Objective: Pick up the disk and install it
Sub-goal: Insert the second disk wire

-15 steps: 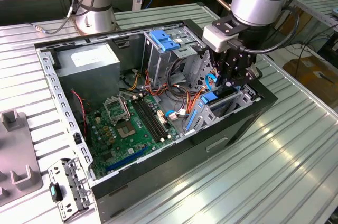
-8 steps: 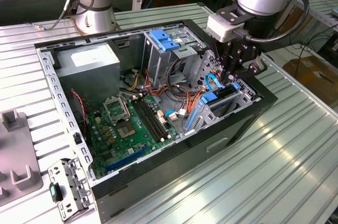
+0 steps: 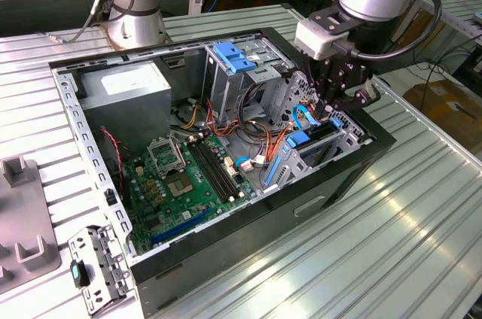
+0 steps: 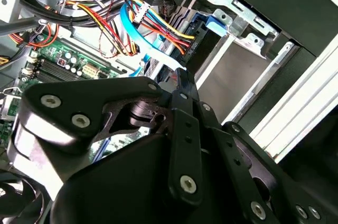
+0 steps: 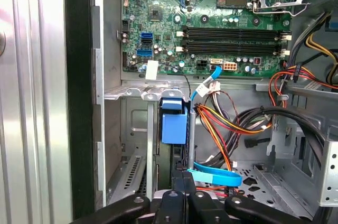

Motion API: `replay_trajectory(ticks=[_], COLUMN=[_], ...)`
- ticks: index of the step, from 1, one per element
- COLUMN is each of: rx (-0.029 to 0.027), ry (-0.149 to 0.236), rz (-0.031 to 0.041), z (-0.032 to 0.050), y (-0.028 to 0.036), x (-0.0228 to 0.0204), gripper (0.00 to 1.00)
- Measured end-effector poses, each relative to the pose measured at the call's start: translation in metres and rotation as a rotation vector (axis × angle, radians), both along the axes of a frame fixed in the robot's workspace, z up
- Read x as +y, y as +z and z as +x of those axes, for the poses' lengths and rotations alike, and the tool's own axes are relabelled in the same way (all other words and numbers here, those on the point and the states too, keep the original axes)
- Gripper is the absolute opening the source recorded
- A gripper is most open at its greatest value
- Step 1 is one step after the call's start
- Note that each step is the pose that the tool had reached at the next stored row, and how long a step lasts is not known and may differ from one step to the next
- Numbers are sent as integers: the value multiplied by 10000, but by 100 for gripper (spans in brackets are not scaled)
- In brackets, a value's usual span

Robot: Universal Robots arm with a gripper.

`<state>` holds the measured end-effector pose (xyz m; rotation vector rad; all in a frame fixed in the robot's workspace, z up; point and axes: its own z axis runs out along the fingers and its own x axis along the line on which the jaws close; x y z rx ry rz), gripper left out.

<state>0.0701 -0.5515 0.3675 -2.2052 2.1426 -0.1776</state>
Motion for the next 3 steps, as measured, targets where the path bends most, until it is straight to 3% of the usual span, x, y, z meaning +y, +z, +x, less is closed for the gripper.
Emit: replay_trajectory(ticks=[3], rx=[0], ry=[0], rz=[0], z=[0], y=[3], x=[0], gripper=[11])
